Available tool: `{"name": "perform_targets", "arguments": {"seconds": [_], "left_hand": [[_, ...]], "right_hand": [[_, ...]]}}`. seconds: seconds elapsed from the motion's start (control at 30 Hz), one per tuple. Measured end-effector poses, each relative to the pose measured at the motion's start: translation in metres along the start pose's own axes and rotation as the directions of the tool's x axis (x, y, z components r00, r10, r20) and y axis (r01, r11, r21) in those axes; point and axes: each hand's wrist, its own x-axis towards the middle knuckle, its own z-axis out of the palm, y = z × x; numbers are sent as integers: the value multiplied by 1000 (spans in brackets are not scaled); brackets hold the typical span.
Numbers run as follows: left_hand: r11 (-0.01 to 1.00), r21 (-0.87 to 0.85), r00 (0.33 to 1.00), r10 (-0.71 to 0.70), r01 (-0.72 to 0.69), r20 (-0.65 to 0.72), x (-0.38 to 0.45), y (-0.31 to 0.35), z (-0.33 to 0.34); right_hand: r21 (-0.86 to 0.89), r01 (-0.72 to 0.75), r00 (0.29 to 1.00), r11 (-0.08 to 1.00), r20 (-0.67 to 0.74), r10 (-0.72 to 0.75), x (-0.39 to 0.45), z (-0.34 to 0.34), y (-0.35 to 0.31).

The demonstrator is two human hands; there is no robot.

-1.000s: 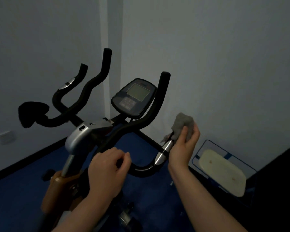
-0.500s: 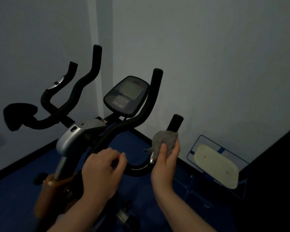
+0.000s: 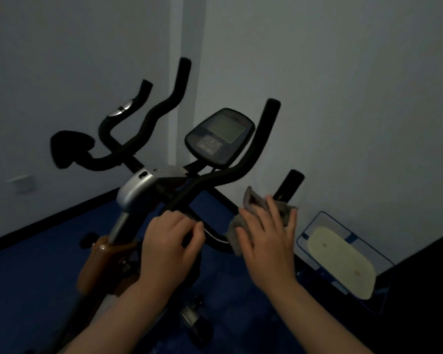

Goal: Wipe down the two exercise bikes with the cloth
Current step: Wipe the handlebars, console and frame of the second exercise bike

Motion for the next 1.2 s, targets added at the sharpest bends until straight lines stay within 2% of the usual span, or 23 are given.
{"name": "perform_targets", "arguments": {"seconds": [0.03, 0.1, 0.17, 0.23, 0.33, 0.43, 0.53, 0.57, 0.63, 0.7, 0.8, 0.87, 0.97, 1.03, 1.1, 1.2], "left_hand": [[999, 26, 999, -17, 18, -30, -6, -4, -3], [988, 61, 985, -132, 140, -110, -14, -10, -6], [965, 67, 957, -241, 254, -159, -15, -13, -5], [959, 49, 951, -270, 280, -151, -14, -12, -4], [957, -3, 947, -289, 291, -143, -15, -12, -6], [954, -29, 943, -298, 298, -150, -15, -13, -5], [952, -36, 940, -304, 302, -152, -14, -14, -3], [954, -36, 942, -299, 297, -151, -14, -14, -3], [955, -24, 942, -296, 296, -155, -14, -14, -3], [955, -18, 942, -294, 295, -162, -15, -13, -3], [957, -6, 941, -286, 290, -179, -15, -15, -2], [957, 3, 939, -285, 291, -191, -15, -15, -1], [955, 10, 937, -287, 295, -198, -15, -15, 0], [950, 9, 927, -303, 313, -222, -16, -15, 0], [927, -22, 892, -367, 374, -263, -17, -14, -1], [870, -92, 819, -489, 485, -301, -19, -14, -1]], "right_hand": [[2, 62, 998, 998, 22, -62, -2, -1, 1], [-17, 150, 986, 989, 78, -148, -1, 0, -7], [-115, 238, 954, 964, 214, -210, 13, 5, -23], [-208, 367, 883, 907, 383, -269, 33, 9, -33], [-181, 493, 775, 851, 536, -335, 45, 5, -28], [10, 417, 750, 909, 561, -350, 42, -6, -13], [44, 404, 618, 914, 723, -308, 66, 0, -18], [64, 339, 599, 939, 755, -268, 76, 4, -24], [151, 167, 605, 974, 765, -222, 88, 15, -36], [182, 70, 657, 981, 732, -183, 83, 22, -42], [115, 162, 734, 980, 650, -198, 59, 20, -33], [102, 189, 719, 977, 663, -209, 58, 19, -26], [162, -16, 674, 987, 731, -109, 76, 28, -44], [245, -196, 699, 949, 714, -40, 83, 36, -58], [252, -168, 721, 953, 691, -56, 82, 36, -59], [195, -11, 719, 981, 683, -128, 68, 26, -41]]}}
